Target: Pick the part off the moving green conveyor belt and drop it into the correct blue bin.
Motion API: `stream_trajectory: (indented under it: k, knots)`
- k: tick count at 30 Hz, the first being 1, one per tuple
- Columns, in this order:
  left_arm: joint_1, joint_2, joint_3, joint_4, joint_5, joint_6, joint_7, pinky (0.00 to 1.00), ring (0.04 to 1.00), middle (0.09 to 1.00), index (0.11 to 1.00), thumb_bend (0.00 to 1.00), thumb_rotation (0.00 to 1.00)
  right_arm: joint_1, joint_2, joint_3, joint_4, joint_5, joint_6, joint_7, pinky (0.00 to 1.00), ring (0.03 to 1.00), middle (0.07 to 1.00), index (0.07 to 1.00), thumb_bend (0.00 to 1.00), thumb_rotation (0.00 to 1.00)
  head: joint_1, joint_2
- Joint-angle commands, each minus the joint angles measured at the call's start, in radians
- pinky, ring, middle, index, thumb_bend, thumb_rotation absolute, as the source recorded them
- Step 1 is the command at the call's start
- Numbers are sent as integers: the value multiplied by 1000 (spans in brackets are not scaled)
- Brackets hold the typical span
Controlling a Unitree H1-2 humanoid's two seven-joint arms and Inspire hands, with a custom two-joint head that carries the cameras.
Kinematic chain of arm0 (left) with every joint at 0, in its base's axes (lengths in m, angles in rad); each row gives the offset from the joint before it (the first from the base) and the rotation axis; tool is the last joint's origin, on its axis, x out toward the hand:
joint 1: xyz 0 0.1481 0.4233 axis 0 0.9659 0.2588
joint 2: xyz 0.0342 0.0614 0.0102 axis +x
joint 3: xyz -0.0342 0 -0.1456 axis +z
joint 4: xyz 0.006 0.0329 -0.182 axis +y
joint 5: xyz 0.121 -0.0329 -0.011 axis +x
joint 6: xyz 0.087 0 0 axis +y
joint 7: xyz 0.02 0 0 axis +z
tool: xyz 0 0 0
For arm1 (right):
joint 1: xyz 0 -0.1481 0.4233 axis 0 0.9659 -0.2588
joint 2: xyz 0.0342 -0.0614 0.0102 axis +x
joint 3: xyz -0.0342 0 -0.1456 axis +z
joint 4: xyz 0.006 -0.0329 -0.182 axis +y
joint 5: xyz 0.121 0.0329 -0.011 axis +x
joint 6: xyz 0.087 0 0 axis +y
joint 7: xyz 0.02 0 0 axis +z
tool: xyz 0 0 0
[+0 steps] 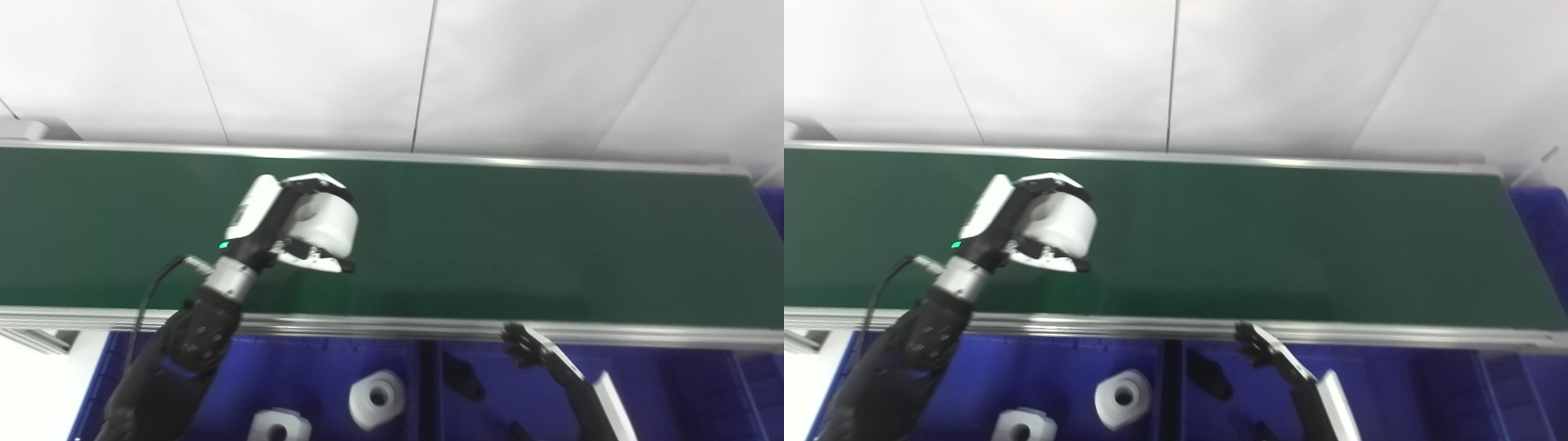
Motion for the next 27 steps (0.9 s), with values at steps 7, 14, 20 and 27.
stream_trajectory:
  k: [7, 14, 20, 27]
  knots:
    - [161, 53, 32, -92, -60, -174, -5, 423, 410, 499, 547, 495, 0, -38, 30, -26, -52, -17, 73, 44, 702, 792, 850, 893, 953, 420, -7, 26]
    - [273, 99, -23, -75, -13, -179, 103, 440, 417, 502, 539, 497, 0, -105, 34, -36, -5, 10, 89, 73, 711, 804, 865, 908, 969, 428, -2, 22]
    - [274, 147, -136, 27, 24, -179, 244, 477, 434, 505, 523, 499, 0, -179, 30, -40, 62, 2, 81, 85, 706, 806, 880, 916, 959, 447, 10, 5]
    - [198, 178, -263, 148, 30, -179, 329, 500, 442, 508, 510, 499, 0, -267, 35, -48, 140, 23, 99, 103, 717, 811, 883, 924, 947, 423, -7, 2]
